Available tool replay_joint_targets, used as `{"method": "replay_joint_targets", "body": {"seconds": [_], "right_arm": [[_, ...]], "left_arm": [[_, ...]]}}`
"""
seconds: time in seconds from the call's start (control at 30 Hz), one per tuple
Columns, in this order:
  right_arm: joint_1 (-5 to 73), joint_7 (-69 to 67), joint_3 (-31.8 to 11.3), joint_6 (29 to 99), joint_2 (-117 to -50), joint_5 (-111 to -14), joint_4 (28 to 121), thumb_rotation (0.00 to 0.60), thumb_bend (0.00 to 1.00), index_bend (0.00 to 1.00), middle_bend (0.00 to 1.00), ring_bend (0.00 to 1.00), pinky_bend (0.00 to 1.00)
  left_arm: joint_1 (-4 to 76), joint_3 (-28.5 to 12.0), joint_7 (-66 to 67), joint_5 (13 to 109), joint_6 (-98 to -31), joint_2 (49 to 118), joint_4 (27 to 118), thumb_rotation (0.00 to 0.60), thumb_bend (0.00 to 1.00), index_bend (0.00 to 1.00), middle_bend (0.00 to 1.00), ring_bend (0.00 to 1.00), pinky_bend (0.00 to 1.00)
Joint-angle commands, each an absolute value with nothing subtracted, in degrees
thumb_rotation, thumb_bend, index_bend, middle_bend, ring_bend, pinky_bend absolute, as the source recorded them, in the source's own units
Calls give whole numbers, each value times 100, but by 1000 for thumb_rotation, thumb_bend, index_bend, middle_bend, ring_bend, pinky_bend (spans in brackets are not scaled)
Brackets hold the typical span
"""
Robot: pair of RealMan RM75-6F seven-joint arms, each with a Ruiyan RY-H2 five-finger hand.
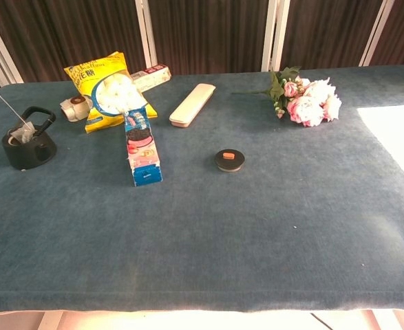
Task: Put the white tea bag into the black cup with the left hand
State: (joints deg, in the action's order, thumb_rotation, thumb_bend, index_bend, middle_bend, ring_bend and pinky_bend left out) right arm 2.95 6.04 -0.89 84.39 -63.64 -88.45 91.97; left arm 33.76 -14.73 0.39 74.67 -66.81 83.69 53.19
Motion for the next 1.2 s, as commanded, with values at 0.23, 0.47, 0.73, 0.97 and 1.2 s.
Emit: {"method": "replay_joint_targets", "body": {"seconds": [0.23,0.47,0.73,0.97,1.2], "right_arm": [[297,633,-84,8428,-6377,-8843,9200,600,242,0,0,0,0],[291,621,-72,8440,-6371,-8870,9205,600,242,0,0,0,0],[284,611,-44,8459,-6369,-8933,9203,600,242,0,0,0,0],[283,635,-40,8456,-6381,-8938,9209,600,241,0,0,0,0],[309,706,-37,8396,-6411,-8922,9215,600,242,0,0,0,0]], "left_arm": [[3054,-989,-267,7829,-6880,8439,5496,600,370,683,88,0,113],[2706,-625,-270,8128,-7262,8493,5625,600,369,684,88,0,113],[2416,-409,-290,8107,-7234,8656,5491,600,366,683,88,0,113],[2243,-246,-401,8072,-7007,8752,5286,600,322,570,88,0,112],[2140,-378,-583,7720,-6647,8671,5573,600,0,74,28,0,112]]}}
